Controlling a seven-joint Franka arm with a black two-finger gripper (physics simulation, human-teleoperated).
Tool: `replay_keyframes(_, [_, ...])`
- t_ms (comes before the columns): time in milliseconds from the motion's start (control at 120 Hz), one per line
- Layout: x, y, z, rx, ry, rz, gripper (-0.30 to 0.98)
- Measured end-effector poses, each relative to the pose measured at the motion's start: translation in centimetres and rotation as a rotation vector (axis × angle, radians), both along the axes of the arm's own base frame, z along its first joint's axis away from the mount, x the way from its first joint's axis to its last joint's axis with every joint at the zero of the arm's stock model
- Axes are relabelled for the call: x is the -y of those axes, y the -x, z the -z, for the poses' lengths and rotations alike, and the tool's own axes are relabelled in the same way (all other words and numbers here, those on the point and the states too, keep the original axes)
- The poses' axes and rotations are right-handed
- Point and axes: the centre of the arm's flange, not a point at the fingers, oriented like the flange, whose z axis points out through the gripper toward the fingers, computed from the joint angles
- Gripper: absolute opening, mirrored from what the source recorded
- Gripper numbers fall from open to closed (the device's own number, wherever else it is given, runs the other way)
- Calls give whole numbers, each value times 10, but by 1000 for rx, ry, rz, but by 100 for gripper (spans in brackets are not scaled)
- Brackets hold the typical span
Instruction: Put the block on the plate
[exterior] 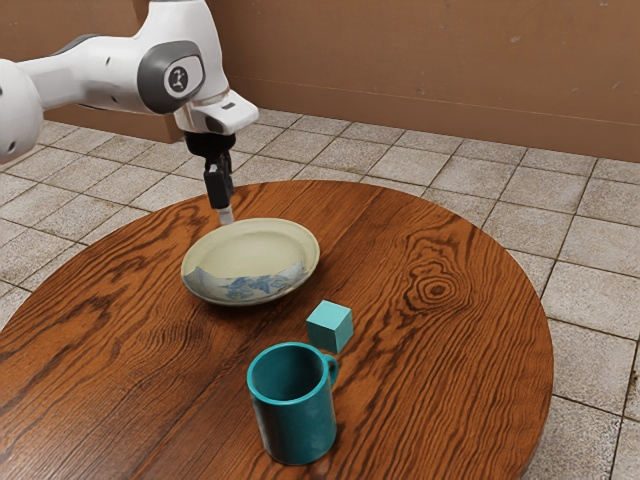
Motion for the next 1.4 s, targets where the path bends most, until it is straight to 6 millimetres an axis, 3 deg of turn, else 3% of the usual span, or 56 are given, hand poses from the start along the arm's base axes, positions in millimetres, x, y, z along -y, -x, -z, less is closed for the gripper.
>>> replay_keyframes(333, [3,-1,2,0,4,3,69])
replay_keyframes(442, [16,-6,10,-13,2,29,69])
replay_keyframes(625, [70,-17,52,-55,-13,202,69])
replay_keyframes(792, [102,-36,94,-87,-74,337,69])
replay_keyframes(867, [111,-43,114,-91,-95,385,69])
replay_keyframes(975, [124,-34,142,-100,-97,453,69])
replay_keyframes(1233, [156,-39,183,-41,-75,573,69])
replay_keyframes(1400, [158,-44,215,-51,-64,596,69])
